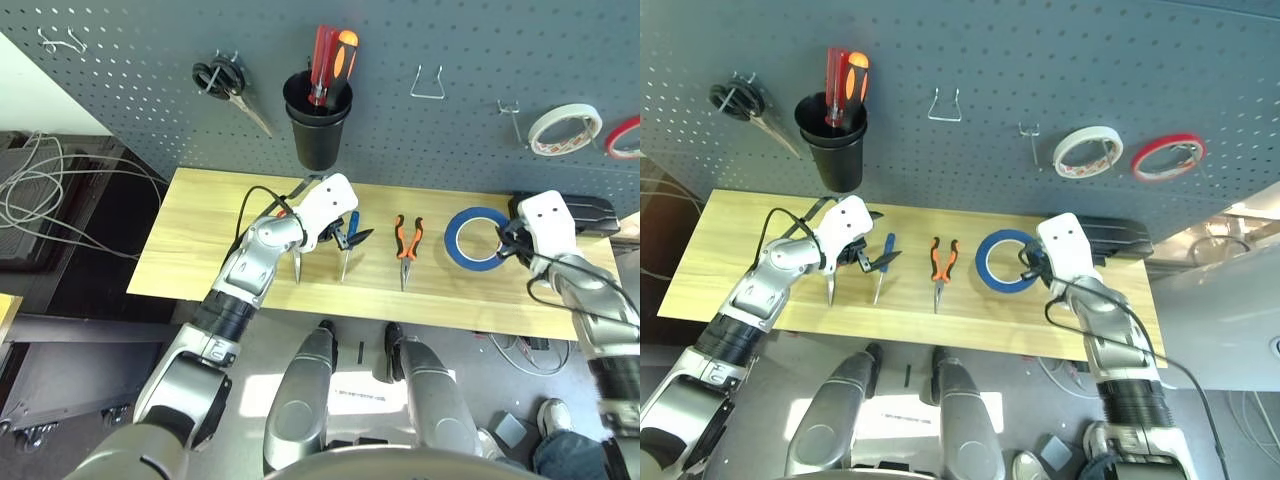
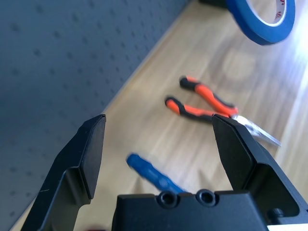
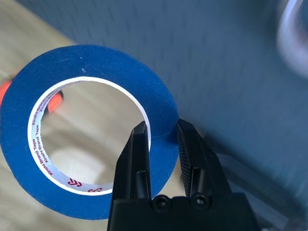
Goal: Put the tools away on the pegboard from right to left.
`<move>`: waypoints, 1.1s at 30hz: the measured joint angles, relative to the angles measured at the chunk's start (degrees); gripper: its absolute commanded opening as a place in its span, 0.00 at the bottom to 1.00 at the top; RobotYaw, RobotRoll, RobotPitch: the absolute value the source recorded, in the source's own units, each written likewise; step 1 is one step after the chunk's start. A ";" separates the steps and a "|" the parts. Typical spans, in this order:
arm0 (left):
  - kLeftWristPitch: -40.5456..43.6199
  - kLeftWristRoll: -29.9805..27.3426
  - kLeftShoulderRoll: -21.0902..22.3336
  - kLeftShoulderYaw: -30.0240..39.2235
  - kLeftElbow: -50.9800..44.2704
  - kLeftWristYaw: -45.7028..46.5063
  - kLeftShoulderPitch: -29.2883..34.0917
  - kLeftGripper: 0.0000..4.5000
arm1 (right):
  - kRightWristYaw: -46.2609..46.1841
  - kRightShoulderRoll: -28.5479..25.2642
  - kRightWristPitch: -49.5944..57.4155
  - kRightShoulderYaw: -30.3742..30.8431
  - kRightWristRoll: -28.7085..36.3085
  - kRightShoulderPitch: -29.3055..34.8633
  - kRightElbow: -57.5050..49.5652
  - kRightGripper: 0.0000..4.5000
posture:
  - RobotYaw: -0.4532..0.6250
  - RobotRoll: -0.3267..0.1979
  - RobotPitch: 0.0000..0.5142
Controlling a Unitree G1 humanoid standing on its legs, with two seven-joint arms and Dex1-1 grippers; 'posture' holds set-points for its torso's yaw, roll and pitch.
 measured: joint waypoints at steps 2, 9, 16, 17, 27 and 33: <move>-1.21 -0.30 -0.27 0.66 0.01 0.57 -0.32 1.00 | -0.11 -0.44 -5.09 -0.01 -0.90 0.26 -0.59 0.16 | 0.46 0.62 0.62; -3.91 -1.10 -1.01 0.88 0.67 1.28 -1.64 1.00 | -3.03 -1.04 -15.60 -2.07 -2.90 -0.23 -1.70 0.16 | 0.45 0.62 0.61; -5.55 -1.31 -1.10 0.96 3.00 1.56 -2.82 1.00 | -4.32 -0.91 -20.01 -2.65 -3.58 -1.73 -4.97 0.16 | 0.44 0.62 0.59; -5.77 -1.31 -1.17 0.97 3.44 1.67 -2.99 1.00 | -4.51 -0.91 -20.39 -2.66 -3.64 -1.94 -5.76 0.16 | 0.44 0.62 0.59; -7.75 -1.31 -1.12 1.81 6.43 2.07 -3.26 1.00 | -4.12 -0.80 -17.20 -4.86 -2.53 3.80 -15.25 0.16 | 0.40 0.62 0.58; -9.03 -1.28 -2.02 1.72 8.88 1.90 -4.17 1.00 | -5.20 0.78 -11.84 -6.45 -2.49 0.89 -18.24 0.16 | 0.39 0.62 0.58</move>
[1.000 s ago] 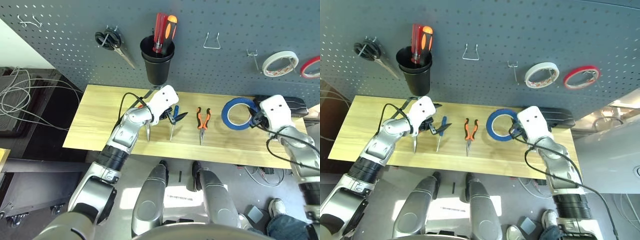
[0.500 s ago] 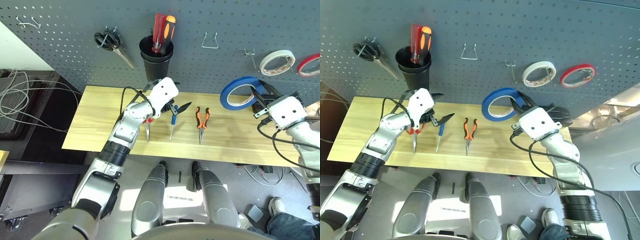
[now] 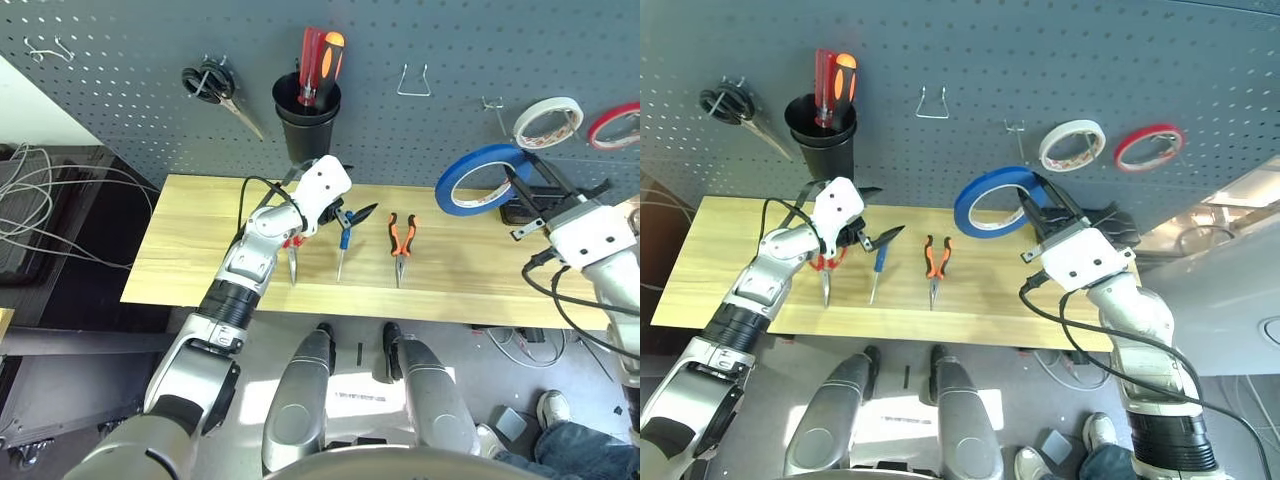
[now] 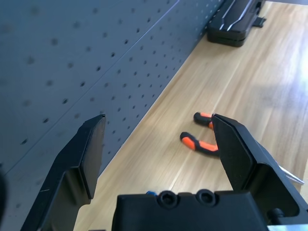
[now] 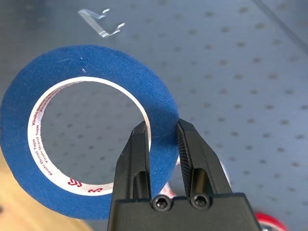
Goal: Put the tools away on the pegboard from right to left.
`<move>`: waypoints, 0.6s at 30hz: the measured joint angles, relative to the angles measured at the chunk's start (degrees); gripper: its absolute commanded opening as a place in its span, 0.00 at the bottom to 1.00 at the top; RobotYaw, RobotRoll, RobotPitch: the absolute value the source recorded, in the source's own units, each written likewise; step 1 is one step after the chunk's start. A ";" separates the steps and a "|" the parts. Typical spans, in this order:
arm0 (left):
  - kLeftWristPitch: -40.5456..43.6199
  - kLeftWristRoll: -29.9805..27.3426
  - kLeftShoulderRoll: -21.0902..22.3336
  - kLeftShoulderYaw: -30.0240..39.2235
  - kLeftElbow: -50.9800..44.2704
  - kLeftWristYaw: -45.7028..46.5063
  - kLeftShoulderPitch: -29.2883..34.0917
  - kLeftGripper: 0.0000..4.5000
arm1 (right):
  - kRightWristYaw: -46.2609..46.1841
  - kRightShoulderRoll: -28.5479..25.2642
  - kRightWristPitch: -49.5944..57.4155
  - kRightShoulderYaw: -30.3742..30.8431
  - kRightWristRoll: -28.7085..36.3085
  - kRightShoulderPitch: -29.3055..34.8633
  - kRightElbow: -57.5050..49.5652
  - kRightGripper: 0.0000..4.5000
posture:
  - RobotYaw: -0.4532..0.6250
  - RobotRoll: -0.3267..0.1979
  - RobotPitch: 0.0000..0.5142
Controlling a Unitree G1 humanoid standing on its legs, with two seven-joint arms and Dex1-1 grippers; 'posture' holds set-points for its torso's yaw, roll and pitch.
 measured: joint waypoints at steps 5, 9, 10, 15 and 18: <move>-0.66 0.01 -0.04 0.01 1.01 -0.14 -1.15 1.00 | -0.63 0.40 1.91 -0.17 -0.45 -0.84 0.00 0.16 | 0.39 0.62 0.59; -0.84 0.00 -0.17 0.01 1.18 -0.36 -1.41 1.00 | -2.54 0.65 3.64 -0.30 -1.64 -4.48 2.79 0.16 | 0.40 0.62 0.59; -0.85 0.00 -0.17 0.01 1.18 -0.37 -1.40 1.00 | -3.00 0.73 3.88 -0.30 -2.19 -5.20 3.55 0.16 | 0.41 0.62 0.59; -0.86 0.01 -0.22 0.03 1.14 -0.32 -1.32 1.00 | -4.67 2.15 4.16 0.30 -4.02 -8.74 8.80 0.16 | 0.42 0.62 0.59; -0.80 0.01 -0.23 0.04 1.02 -0.31 -1.20 1.00 | -5.72 3.04 4.53 1.72 -5.65 -12.68 13.32 0.16 | 0.44 0.62 0.60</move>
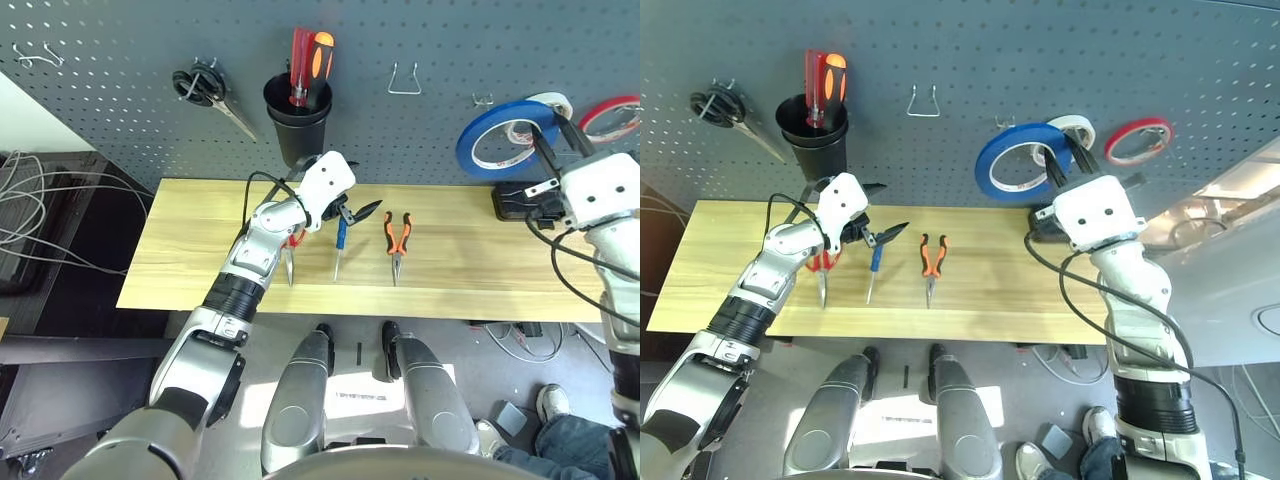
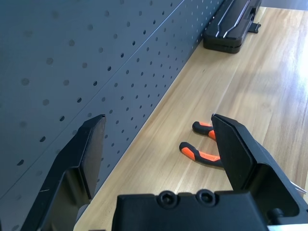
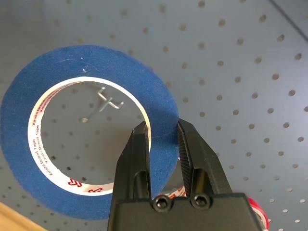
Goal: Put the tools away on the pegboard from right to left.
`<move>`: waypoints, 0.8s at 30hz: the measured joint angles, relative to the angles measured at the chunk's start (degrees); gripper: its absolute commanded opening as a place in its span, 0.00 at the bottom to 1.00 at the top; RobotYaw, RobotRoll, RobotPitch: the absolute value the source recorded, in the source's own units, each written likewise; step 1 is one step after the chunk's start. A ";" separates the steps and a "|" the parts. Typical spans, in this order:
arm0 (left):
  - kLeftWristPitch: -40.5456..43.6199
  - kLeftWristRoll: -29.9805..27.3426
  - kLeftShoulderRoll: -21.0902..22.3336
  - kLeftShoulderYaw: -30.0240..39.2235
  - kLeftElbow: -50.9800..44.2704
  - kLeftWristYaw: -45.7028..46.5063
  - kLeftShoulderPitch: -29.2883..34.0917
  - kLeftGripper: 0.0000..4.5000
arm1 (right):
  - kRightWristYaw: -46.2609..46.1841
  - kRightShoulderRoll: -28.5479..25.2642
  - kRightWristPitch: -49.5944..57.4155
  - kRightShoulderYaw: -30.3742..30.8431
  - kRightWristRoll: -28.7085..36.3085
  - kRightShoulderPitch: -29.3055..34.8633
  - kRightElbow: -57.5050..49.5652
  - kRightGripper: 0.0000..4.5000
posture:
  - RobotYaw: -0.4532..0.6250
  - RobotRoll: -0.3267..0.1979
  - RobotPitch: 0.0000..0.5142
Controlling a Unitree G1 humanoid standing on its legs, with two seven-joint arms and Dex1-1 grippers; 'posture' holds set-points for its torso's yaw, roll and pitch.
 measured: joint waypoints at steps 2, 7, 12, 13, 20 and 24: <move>0.04 0.01 0.03 -0.03 -0.22 -0.04 0.12 1.00 | -1.05 0.97 0.06 0.96 -1.03 -2.98 3.93 0.16 | 0.45 0.62 0.60; 0.23 -0.38 0.04 -0.10 -2.35 -1.35 1.21 1.00 | -2.78 3.56 0.99 2.11 -1.51 -6.60 11.52 0.31 | 0.47 0.62 0.60; -0.40 -1.26 1.32 -2.47 -6.40 -7.15 3.87 1.00 | -2.09 4.30 2.73 2.01 0.60 -3.94 10.12 0.66 | 0.48 0.62 0.60; -0.58 -1.35 1.69 -2.69 -6.99 -8.22 4.44 1.00 | -1.58 4.31 3.57 1.92 1.19 -2.53 9.11 0.74 | 0.48 0.62 0.60; -0.80 -1.49 3.07 -4.05 -9.67 -12.24 5.00 1.00 | 4.26 5.12 15.00 1.35 7.71 8.66 -2.97 0.99 | 0.47 0.62 0.62; -1.04 -0.94 4.53 -4.62 -9.01 -13.81 4.66 1.00 | 6.89 11.91 39.15 2.42 16.04 10.18 -7.84 0.99 | 0.47 0.62 0.63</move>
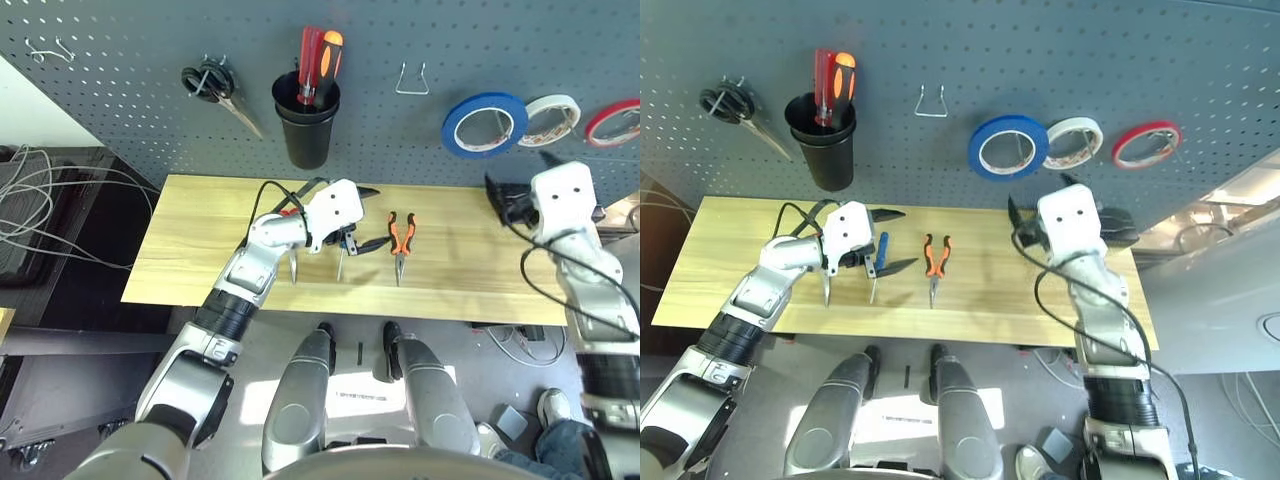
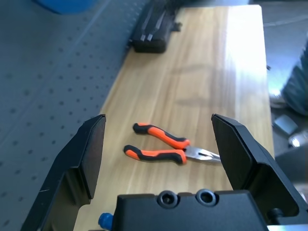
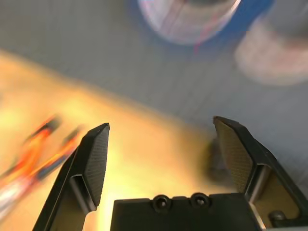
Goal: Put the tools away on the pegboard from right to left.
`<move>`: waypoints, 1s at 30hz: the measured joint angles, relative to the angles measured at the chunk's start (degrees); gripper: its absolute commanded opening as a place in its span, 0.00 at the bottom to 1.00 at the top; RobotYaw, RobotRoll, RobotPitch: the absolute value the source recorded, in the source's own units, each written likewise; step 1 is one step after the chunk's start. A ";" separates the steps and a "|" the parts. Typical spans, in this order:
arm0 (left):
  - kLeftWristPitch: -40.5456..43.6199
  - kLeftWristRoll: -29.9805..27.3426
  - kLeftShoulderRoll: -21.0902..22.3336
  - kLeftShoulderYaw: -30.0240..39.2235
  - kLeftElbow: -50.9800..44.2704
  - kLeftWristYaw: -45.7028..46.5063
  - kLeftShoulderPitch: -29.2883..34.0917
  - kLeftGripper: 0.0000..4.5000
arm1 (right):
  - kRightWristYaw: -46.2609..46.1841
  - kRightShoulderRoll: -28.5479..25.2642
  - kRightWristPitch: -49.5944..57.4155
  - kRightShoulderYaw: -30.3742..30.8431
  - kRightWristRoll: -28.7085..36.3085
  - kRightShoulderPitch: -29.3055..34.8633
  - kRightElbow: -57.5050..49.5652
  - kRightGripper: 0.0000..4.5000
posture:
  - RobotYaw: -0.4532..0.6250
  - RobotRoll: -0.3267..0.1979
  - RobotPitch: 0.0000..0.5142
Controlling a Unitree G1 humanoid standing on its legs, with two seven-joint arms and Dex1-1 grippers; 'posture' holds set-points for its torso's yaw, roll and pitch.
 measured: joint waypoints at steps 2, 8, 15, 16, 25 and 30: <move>-0.06 0.12 0.56 -0.16 1.02 -1.00 -0.63 1.00 | -2.85 7.03 15.11 -0.89 4.06 -3.29 0.65 0.99 | 0.47 0.62 0.64; -0.06 0.18 1.73 -1.63 2.68 -4.46 -1.49 1.00 | -11.83 16.06 32.43 -6.67 6.75 -15.70 7.29 0.99 | 0.49 0.62 0.66; 1.18 0.19 2.43 -1.85 3.06 -6.42 -1.98 1.00 | -18.14 19.78 37.59 -8.78 6.13 -21.03 18.51 0.99 | 0.53 0.62 0.67; 1.35 0.17 2.44 -1.85 3.05 -6.60 -2.06 1.00 | -19.23 20.66 37.83 -9.49 6.11 -21.62 19.29 0.99 | 0.53 0.62 0.68; 3.01 -0.21 3.08 -2.06 0.99 -9.55 -1.24 1.00 | -23.81 22.24 33.58 -11.60 5.63 -26.23 27.63 0.99 | 0.55 0.62 0.71; 5.88 0.36 3.92 -3.04 0.32 -9.99 -0.30 1.00 | -23.48 21.44 29.90 -11.24 5.32 -26.20 32.94 0.99 | 0.55 0.62 0.72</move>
